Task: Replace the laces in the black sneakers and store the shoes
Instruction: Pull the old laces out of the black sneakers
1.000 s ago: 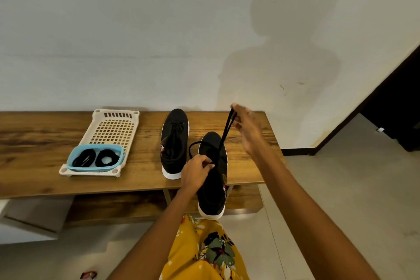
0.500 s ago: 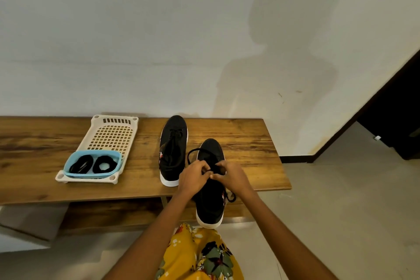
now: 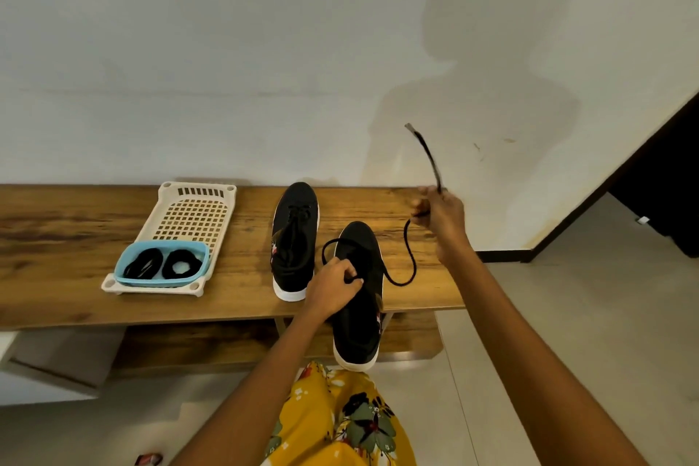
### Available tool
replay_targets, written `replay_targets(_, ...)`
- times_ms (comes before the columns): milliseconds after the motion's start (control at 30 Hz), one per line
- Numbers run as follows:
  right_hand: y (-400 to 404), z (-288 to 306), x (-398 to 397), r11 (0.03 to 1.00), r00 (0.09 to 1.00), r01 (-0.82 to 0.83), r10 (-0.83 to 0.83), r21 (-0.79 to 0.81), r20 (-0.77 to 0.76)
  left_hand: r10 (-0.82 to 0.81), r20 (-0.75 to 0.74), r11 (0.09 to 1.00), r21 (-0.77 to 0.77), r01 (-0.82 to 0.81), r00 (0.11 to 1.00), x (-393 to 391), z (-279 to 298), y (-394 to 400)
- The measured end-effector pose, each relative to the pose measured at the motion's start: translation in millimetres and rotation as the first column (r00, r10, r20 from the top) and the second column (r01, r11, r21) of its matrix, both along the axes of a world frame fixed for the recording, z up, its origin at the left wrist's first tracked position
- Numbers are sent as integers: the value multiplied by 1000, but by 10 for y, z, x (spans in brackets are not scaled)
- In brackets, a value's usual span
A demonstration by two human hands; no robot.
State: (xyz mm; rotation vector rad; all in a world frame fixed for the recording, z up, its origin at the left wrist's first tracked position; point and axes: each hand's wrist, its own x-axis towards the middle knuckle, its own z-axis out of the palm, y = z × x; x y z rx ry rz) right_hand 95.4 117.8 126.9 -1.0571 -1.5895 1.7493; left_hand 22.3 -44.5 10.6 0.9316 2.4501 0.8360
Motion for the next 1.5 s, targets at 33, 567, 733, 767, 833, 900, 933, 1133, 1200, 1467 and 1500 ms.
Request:
replay_targets(33, -23, -116, 4, 997, 991, -73, 70, 20, 118, -4, 16, 1000, -6, 4, 1000, -11, -7, 6)
replay_targets(567, -844, -1271, 157, 792, 834, -394, 96, 466, 543, 82, 119, 988, 121, -97, 989, 6, 7, 23)
replay_targets(733, -793, -1270, 154, 775, 859, -377, 88, 507, 504, 3, 319, 997, 67, -26, 948, -112, 5, 37)
replay_targets(767, -779, -1285, 167, 783, 869, -367, 96, 503, 485, 4, 343, 996, 83, -35, 939, -127, -6, 25)
replay_targets(833, -736, -1296, 176, 823, 894, -331, 117, 462, 433, 29, 363, 989, 124, -79, 931, -128, -38, 6)
replay_targets(900, -709, -1281, 152, 860, 904, -302, 122, 411, 410, 86, 375, 978, 145, -150, 923, -102, -62, 6)
replay_targets(933, -713, -1274, 129, 862, 900, -299, 111, 410, 422, 112, 393, 974, 138, -179, 913, -89, -71, 11)
replay_targets(1133, -897, -1359, 32, 865, 903, -160, -66, 476, 424, 199, 630, 949, 68, -309, 750, -61, -25, 117)
replay_targets(1200, -912, -1389, 42, 881, 918, -131, -65, 455, 392, 249, 711, 937, -5, -350, 658, -64, 117, 138)
replay_targets(1467, -464, -1346, 121, 855, 887, -439, 362, 276, 287, 66, 438, 943, 267, -200, 896, -3, 0, -39)
replay_targets(1500, -408, -1310, 150, 839, 869, -477, 406, 261, 285, 47, 429, 939, 288, -186, 902, 4, 30, -33)
